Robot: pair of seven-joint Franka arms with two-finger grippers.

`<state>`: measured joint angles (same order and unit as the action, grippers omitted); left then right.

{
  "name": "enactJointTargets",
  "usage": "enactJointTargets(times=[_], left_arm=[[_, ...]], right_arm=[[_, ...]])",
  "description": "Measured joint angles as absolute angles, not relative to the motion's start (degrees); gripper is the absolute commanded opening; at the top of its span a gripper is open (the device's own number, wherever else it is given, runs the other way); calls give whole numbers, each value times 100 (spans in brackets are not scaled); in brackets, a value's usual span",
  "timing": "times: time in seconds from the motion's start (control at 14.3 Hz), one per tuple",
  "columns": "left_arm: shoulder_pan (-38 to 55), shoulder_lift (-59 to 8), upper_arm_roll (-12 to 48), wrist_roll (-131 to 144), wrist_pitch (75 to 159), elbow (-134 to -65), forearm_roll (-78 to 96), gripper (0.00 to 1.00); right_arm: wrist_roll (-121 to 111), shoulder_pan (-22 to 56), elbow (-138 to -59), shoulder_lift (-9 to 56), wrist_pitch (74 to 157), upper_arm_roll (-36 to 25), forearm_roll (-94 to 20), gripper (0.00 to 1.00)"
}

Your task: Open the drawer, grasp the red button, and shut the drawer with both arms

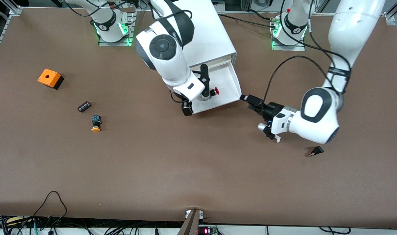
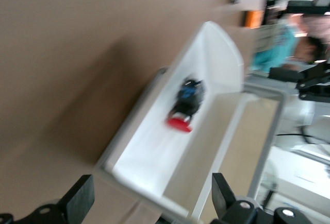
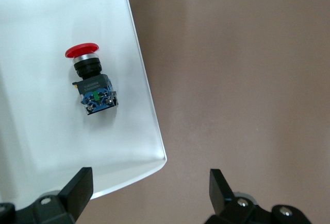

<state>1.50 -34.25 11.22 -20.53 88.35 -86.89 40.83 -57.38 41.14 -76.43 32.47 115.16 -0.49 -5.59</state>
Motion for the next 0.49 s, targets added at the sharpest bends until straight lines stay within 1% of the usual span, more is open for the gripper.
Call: enactJointTargets(times=[0.21,0.49], left_arm=[[121,-3373,1117,-1597,8513,-8191,3039,100],[-53,-3192,1116,-1568,8432,-7956,1805,100]], right_arm=[[-5885,4254,-7533,3366,11519,-59,-559,100],[-5885,4533,-7529,3521,11516,-63,-560,100]])
